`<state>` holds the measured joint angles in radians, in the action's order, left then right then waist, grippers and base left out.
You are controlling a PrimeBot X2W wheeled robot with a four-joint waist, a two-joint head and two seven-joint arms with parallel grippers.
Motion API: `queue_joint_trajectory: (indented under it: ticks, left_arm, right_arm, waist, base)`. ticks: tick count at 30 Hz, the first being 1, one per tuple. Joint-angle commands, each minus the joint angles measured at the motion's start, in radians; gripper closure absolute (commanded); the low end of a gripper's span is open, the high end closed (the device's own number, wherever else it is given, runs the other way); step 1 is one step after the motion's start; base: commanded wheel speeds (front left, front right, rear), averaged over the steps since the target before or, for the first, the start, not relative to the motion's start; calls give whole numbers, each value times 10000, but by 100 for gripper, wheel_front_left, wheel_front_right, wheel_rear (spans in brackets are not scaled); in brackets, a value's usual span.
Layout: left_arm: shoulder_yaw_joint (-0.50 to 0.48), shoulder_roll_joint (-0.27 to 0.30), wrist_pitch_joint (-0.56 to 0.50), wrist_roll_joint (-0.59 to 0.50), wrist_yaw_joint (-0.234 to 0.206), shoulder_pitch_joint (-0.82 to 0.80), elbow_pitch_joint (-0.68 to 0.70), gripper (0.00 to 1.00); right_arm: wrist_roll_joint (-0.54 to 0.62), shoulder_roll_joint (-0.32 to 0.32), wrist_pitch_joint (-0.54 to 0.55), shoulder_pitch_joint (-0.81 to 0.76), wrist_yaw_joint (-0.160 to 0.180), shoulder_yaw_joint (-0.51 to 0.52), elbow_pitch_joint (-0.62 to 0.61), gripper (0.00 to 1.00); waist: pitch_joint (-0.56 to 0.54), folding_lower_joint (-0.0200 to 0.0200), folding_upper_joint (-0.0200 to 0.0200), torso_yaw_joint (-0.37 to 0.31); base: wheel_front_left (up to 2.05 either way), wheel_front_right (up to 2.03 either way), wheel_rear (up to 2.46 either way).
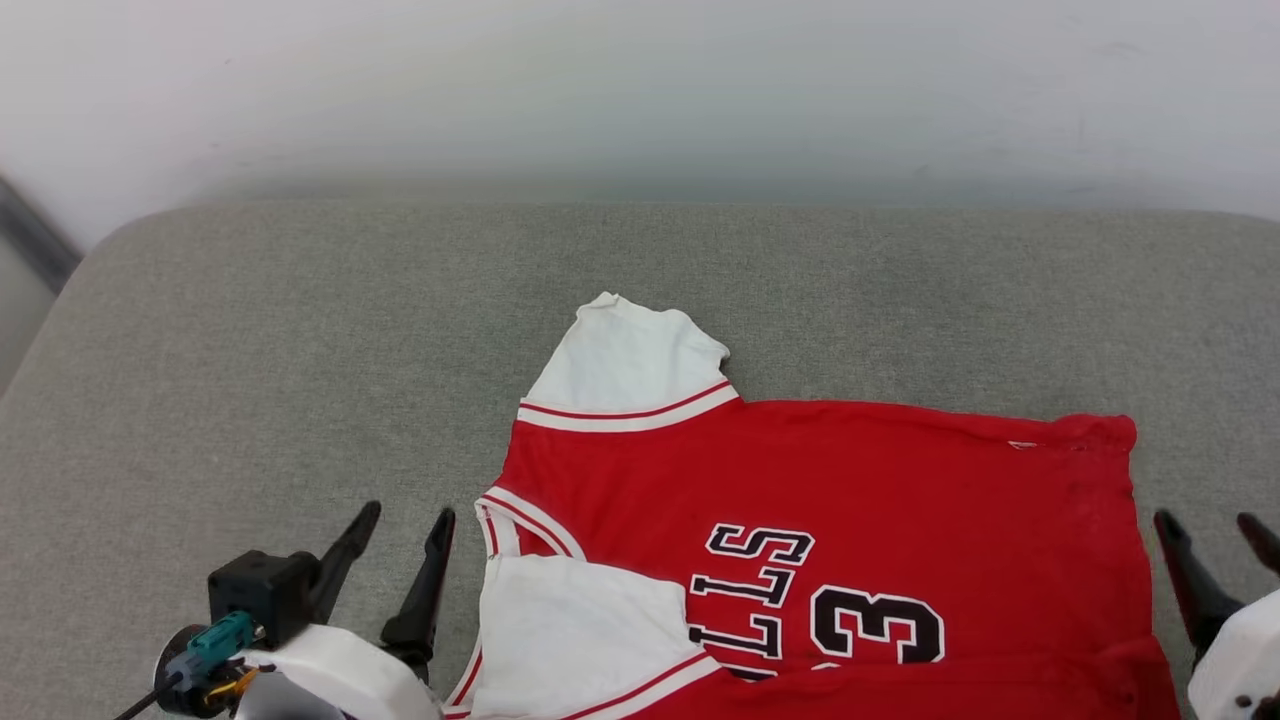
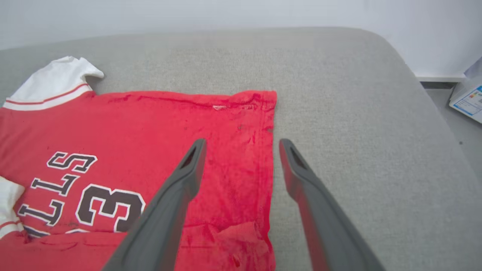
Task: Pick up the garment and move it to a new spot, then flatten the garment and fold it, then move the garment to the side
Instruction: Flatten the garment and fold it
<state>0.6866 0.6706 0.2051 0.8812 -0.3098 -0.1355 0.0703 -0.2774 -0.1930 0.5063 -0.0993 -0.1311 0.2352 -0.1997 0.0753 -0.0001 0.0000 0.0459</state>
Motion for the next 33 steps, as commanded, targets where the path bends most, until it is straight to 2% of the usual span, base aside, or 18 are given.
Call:
queue_joint_trajectory:
  ticks: [1,5,9,12,17,21,23,24,25,29,33]
  left_arm:
    - [-151,-185,251,-152,-29,-119,70,0]
    - [-665,-592,569,-824,75,35,185,0]
    - [-1859,-1450,611,-1998,397,369,618,0]
    - [-2759,-2194,608,-2855,898,755,824,0]
    - [-3984,-3316,609,-3899,2009,1287,855,0]
    - [-4728,-3965,608,-4552,2822,1481,646,0]
    - [-4912,-4165,608,-4631,2985,1508,622,0]
    - [-5208,-4404,609,-4888,3313,1605,568,0]
    - [-5208,-4404,609,-4888,3313,1605,568,0]
    - [-5551,-4699,609,-5303,3826,1602,398,0]
    - [-5717,-4701,610,-5555,4120,1158,306,0]
  right_arm:
    - [-20,179,-462,252,8,80,-123,0]
    - [-53,364,-1850,293,6,-150,-320,0]
    - [-104,564,-3256,203,6,-434,-492,0]
    - [-232,727,-4122,197,6,-578,-509,0]
    - [-27,769,-5243,131,6,-855,-420,0]
    - [76,912,-5723,122,6,-870,-142,0]
    - [133,924,-5802,129,6,-915,-77,0]
    - [96,969,-5937,182,6,-958,8,0]
    - [96,969,-5937,182,6,-958,8,0]
    - [136,903,-6046,345,6,-1099,128,0]
    - [135,697,-5986,502,6,-1377,124,0]
  waist:
    - [-4,1,0,-16]
    - [8,1,0,-20]
    - [64,1,0,-39]
    - [96,1,0,-86]
    - [158,1,0,-148]
    - [206,1,0,-224]
    - [216,1,0,-245]
    - [257,1,0,-293]
    - [257,1,0,-293]
    - [438,1,0,-437]
    - [814,1,0,-665]
  base:
    - [0,0,0]
    - [0,0,0]
    - [0,0,0]
    - [0,0,0]
    - [0,0,0]
    - [0,0,0]
    - [0,0,0]
    - [0,0,0]
    - [0,0,0]
    - [0,0,0]
    - [0,0,0]
